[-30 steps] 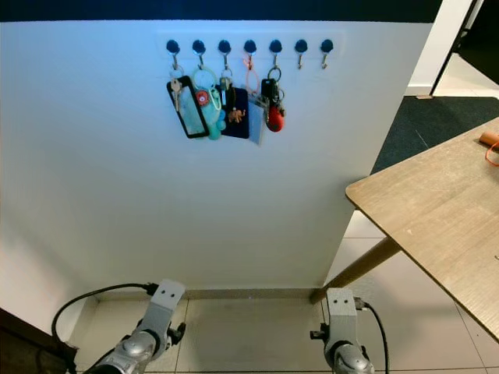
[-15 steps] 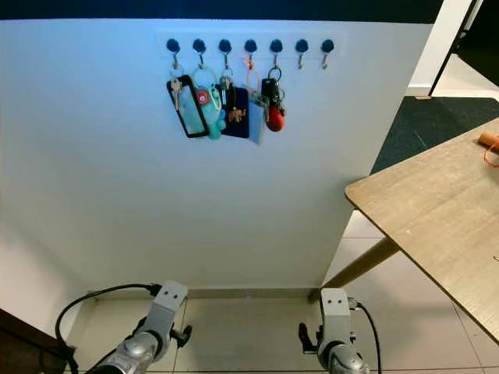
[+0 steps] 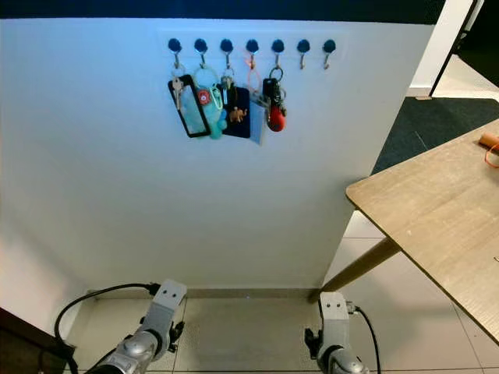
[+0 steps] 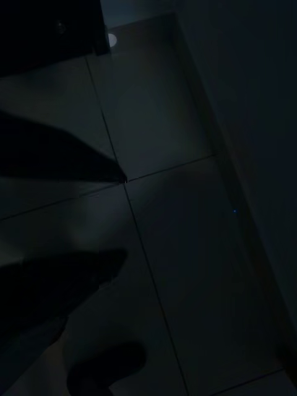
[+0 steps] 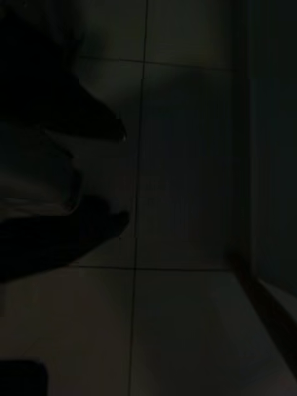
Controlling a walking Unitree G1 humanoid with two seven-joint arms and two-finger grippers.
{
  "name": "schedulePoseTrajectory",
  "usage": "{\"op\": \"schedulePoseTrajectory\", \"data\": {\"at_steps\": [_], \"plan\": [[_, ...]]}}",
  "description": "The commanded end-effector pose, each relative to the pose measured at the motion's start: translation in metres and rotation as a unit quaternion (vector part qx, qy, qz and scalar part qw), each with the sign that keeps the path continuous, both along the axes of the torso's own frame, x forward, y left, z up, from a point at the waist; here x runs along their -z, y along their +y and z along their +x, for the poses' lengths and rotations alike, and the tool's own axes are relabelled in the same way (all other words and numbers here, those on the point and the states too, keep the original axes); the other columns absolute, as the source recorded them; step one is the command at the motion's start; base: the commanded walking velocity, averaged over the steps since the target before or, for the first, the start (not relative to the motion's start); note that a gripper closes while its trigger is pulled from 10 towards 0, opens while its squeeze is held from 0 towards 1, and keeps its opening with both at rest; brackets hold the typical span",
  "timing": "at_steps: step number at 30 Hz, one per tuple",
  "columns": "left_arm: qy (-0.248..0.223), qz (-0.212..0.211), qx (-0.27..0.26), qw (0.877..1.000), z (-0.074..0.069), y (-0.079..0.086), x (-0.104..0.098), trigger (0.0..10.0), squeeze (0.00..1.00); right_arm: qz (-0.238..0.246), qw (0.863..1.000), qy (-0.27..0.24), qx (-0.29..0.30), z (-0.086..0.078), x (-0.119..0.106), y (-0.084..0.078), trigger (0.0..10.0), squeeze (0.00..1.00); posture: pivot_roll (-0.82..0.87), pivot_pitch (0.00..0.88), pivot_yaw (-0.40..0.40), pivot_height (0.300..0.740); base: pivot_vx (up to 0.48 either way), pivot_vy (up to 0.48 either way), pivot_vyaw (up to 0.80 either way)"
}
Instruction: Hang keys on a hook
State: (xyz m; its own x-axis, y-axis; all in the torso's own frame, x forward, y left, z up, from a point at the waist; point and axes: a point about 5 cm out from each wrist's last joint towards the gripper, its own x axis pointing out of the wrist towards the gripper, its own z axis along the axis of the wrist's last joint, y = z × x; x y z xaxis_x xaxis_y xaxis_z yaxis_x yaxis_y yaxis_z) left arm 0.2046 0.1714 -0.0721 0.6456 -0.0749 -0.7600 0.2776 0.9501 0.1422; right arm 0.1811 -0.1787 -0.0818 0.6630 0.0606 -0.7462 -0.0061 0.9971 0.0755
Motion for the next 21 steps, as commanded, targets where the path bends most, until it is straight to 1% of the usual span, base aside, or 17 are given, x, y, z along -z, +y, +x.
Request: {"op": "schedulePoseTrajectory", "data": {"at_steps": [1,4,10,12,14,16,17,18,21], "plan": [[0.003,0.002,-0.004,1.000,-0.002,0.007,0.000,0.0,0.00,0.007,1.000,0.007,0.013,-0.002,0.002,0.003,0.0,0.00,0.07,0.014,-0.017,0.740,0.000,0.000,0.00],[0.001,-0.001,-0.004,1.000,-0.001,0.007,0.000,0.0,0.00,0.012,1.000,0.003,0.010,0.000,0.001,0.005,0.0,0.00,0.08,0.012,-0.028,0.740,0.000,0.000,0.00],[0.000,-0.008,-0.014,1.000,-0.001,0.008,0.000,0.0,0.00,0.011,1.000,0.011,0.005,-0.004,0.003,0.007,0.0,0.00,0.09,0.003,-0.043,0.740,0.000,0.000,0.00],[0.002,-0.011,-0.022,1.000,-0.003,0.009,0.000,0.0,0.00,0.008,1.000,0.013,0.001,-0.005,0.003,0.008,0.0,0.00,0.09,0.008,-0.038,0.740,0.000,0.000,0.00],[0.005,-0.019,-0.048,0.999,-0.005,0.010,0.002,0.0,0.00,-0.001,1.000,0.010,0.007,-0.003,0.003,0.006,0.0,0.00,0.09,0.010,-0.034,0.740,0.000,0.000,0.00],[0.006,-0.021,-0.055,0.998,-0.006,0.010,0.002,0.0,0.00,-0.003,1.000,0.009,0.009,-0.003,0.002,0.006,0.0,0.00,0.09,0.010,-0.034,0.740,0.000,0.000,0.00],[0.009,-0.015,-0.062,0.998,-0.007,0.012,0.003,0.9,0.00,-0.010,1.000,0.010,0.009,-0.003,0.002,0.005,9.1,0.00,0.08,0.014,-0.038,0.740,0.000,0.000,0.00],[0.012,-0.007,-0.066,0.998,-0.008,0.014,0.003,10.0,0.00,-0.015,1.000,0.012,0.006,-0.003,0.003,0.004,10.0,0.00,0.08,0.014,-0.038,0.740,0.000,0.000,0.00],[0.021,0.002,-0.078,0.997,-0.010,0.019,0.004,10.0,0.00,-0.020,1.000,0.011,0.012,-0.003,0.003,0.001,10.0,0.00,0.08,0.014,-0.039,0.740,0.000,0.000,0.00]]}}
